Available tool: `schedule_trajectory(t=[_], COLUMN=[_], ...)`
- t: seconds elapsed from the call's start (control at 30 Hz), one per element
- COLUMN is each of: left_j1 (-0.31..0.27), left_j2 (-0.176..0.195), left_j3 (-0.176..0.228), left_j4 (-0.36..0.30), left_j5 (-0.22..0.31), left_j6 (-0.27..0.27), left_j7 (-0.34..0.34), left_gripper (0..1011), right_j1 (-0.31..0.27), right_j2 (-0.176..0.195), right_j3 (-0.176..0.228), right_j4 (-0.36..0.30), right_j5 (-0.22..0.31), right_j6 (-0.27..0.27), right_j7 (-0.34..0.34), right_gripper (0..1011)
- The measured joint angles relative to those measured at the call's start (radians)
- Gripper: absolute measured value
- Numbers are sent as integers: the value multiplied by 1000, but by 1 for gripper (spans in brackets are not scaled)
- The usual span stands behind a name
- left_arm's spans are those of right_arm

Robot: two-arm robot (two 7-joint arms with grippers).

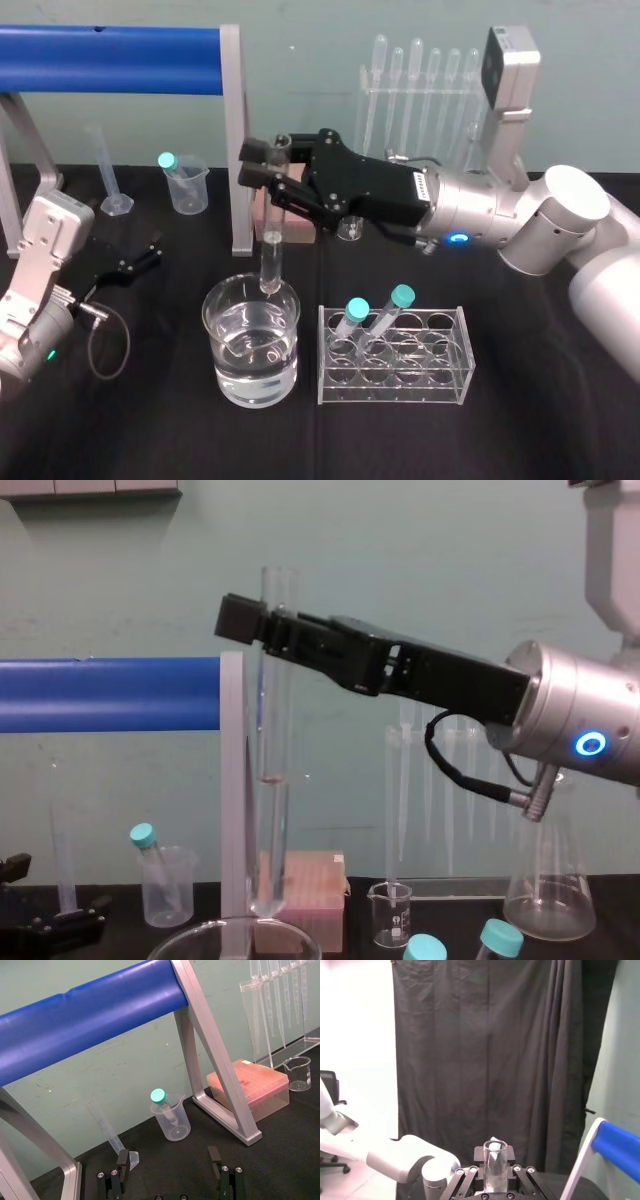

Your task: Hold the test tube with one hand and immerse one end into the beaker, then return it to the test tube rack.

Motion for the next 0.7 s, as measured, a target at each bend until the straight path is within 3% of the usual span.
schedule_trajectory(t=[0.7], left_j1=[0], left_j2=[0], left_j3=[0], left_j4=[0], left_j5=[0], left_j6=[0], left_j7=[0], left_gripper=[1000], right_j1=[34], right_j2=[-56], right_j3=[-57], right_j4=[121], right_j5=[-10], right_j6=[13], right_j7=[36], right_gripper=[242])
